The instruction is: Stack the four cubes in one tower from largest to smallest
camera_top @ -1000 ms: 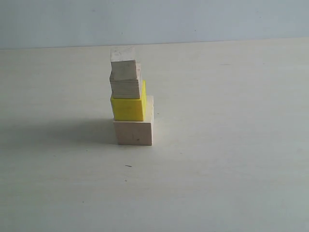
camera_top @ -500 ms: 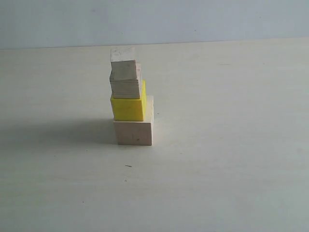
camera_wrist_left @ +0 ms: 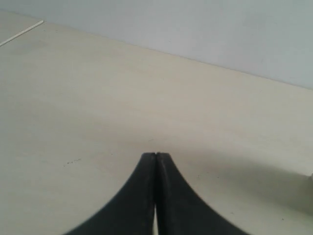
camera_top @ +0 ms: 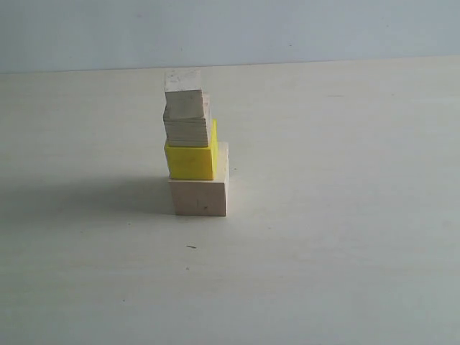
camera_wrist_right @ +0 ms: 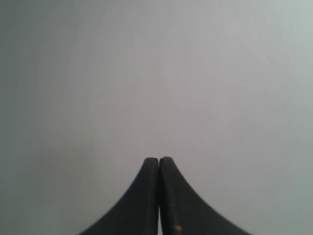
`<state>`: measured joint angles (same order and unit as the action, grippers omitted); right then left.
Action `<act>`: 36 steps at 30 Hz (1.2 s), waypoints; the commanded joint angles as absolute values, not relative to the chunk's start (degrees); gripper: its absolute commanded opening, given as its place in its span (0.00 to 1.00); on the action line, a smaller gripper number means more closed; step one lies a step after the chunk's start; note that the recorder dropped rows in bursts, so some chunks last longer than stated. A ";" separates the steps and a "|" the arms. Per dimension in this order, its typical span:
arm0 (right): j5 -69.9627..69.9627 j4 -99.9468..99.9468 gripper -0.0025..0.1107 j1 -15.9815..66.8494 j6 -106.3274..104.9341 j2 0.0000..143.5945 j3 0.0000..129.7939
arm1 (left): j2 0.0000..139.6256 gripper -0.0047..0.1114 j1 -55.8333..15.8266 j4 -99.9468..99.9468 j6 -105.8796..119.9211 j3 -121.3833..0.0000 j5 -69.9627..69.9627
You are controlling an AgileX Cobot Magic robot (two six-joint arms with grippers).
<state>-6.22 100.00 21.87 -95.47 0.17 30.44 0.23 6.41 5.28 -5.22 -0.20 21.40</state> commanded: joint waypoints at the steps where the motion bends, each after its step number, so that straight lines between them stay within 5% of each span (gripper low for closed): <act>1: -6.15 99.95 0.02 21.57 -95.52 0.00 30.07 | 0.00 0.04 6.10 -2.01 -6.28 0.00 20.29; 36: -6.15 99.95 0.02 21.57 -95.52 0.00 30.07 | 0.00 0.04 6.10 -5.01 -6.42 0.00 20.31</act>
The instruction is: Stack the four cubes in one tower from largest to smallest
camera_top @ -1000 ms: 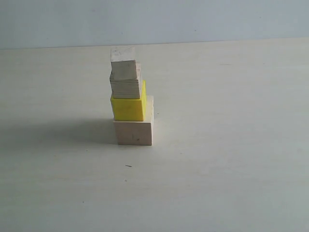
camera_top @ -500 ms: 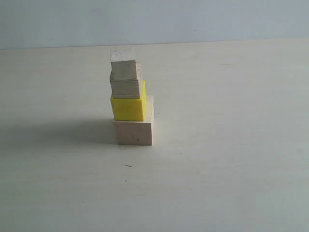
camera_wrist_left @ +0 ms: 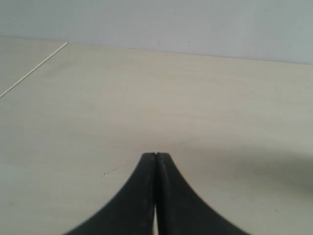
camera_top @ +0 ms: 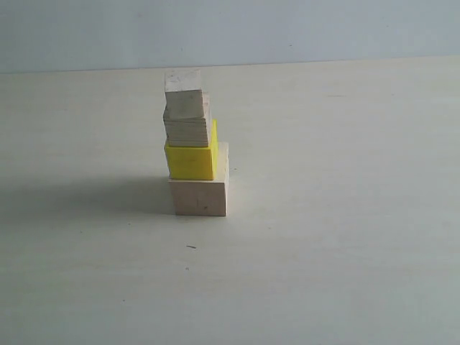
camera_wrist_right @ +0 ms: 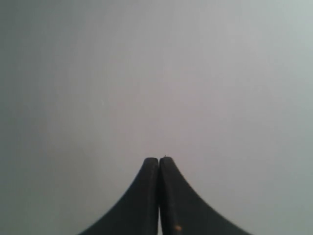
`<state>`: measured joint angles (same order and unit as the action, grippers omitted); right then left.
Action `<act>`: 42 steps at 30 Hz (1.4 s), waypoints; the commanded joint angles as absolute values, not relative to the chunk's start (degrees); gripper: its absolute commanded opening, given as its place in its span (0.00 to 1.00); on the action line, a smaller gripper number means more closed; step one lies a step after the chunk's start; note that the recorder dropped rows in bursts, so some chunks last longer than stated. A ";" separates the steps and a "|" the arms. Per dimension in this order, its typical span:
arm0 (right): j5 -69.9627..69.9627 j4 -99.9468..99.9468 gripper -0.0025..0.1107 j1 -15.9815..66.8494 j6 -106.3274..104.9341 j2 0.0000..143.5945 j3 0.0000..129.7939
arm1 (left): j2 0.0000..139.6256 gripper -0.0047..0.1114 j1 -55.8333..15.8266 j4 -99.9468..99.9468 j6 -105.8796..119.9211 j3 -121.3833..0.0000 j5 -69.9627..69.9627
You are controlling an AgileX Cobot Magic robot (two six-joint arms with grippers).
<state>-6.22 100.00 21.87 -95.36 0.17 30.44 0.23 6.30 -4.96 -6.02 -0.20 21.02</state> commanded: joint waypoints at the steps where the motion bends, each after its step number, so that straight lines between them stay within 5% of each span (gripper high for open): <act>1: -6.15 99.95 0.02 21.57 -95.52 0.00 30.07 | 0.00 0.04 6.10 -5.01 -6.42 0.00 20.31; 15: -6.02 99.95 0.02 20.54 -95.52 0.00 30.07 | 0.00 0.04 6.10 -5.01 -6.31 0.00 20.31; 28: -11.47 99.95 0.02 -0.59 -95.93 0.00 30.07 | 0.00 0.04 6.10 -5.01 -6.31 0.00 20.31; 42: -11.57 99.95 0.02 -0.97 -92.12 0.00 16.29 | 0.00 0.04 6.10 -5.01 -6.31 0.00 20.31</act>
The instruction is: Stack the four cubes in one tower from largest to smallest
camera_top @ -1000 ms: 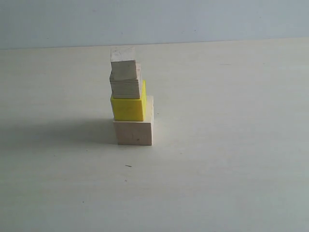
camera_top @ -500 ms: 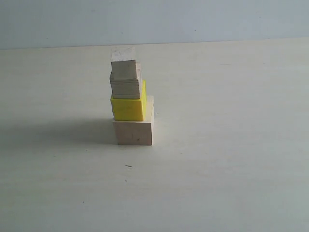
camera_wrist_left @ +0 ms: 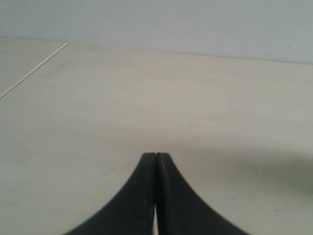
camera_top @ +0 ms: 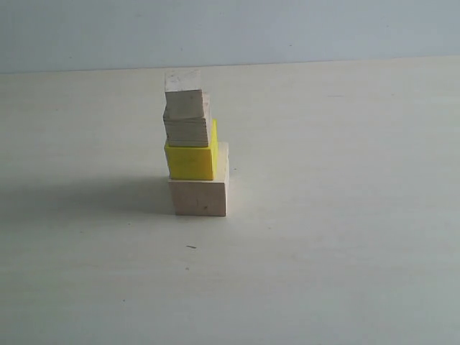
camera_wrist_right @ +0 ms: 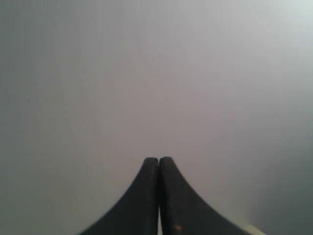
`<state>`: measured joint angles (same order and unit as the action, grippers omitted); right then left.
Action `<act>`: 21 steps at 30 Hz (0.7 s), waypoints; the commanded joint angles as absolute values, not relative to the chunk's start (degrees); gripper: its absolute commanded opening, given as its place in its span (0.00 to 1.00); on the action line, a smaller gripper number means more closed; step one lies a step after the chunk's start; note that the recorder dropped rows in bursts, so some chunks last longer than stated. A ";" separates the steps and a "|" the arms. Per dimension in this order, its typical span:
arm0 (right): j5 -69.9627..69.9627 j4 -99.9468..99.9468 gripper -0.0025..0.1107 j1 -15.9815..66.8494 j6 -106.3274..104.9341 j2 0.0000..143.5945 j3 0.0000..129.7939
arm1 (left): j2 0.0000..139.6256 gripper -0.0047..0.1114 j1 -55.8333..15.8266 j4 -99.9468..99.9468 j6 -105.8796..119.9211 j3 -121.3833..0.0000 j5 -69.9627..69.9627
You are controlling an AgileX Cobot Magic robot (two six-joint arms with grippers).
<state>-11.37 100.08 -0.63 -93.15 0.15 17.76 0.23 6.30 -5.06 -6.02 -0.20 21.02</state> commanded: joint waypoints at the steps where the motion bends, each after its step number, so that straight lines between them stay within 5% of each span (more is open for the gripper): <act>1: -11.57 99.95 0.02 -0.97 -92.12 0.00 16.29 | 0.00 0.04 6.10 -5.01 -6.31 0.00 20.31; 6: -10.12 94.25 0.02 -0.97 -86.33 0.00 16.41 | 0.00 0.04 6.10 -5.01 -6.31 0.00 20.31; 14: 11.14 35.62 0.02 -0.97 -44.10 0.00 16.41 | 0.00 0.04 6.10 -5.01 -6.31 0.00 20.31; 21: 16.64 15.65 0.02 -0.97 -19.21 0.00 10.90 | 0.00 0.04 6.10 -5.01 -6.31 0.00 20.31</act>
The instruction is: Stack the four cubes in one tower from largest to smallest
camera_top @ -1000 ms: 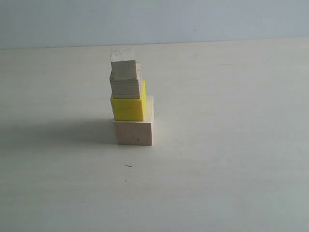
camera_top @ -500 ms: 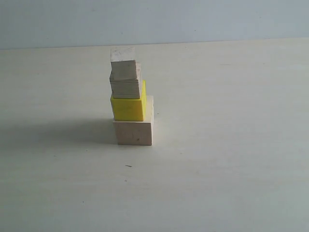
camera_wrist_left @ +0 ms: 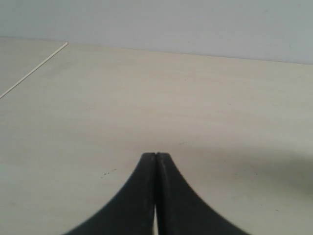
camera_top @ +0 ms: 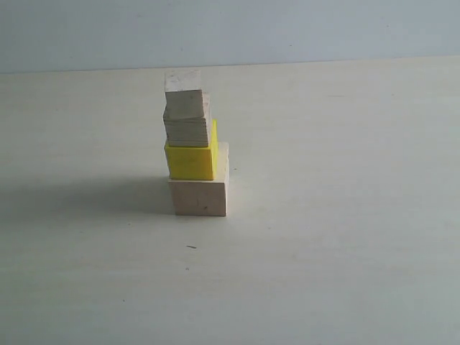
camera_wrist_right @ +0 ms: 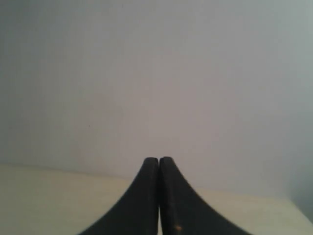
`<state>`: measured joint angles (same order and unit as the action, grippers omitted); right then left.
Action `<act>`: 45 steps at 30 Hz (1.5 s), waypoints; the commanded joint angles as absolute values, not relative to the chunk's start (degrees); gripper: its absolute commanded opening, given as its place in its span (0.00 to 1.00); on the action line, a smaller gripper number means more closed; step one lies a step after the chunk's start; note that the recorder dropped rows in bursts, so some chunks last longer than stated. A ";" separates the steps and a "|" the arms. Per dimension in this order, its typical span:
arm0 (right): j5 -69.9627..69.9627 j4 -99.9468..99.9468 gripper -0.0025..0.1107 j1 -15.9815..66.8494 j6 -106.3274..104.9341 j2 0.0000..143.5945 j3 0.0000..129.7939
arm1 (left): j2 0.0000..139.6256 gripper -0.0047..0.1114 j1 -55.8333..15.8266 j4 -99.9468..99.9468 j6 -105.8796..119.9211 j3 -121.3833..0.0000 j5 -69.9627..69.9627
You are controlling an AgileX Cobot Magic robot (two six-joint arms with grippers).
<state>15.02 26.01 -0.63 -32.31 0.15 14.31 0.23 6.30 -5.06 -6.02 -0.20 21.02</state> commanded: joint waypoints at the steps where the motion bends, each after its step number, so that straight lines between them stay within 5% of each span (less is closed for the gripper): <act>1: 16.66 14.24 0.02 -0.97 -16.60 0.00 9.82 | 0.00 0.04 6.10 -5.01 -6.31 0.00 20.31; 45: 20.05 5.43 0.02 -0.97 -10.54 0.00 0.00 | 0.00 0.04 6.10 -5.01 -6.31 0.00 20.31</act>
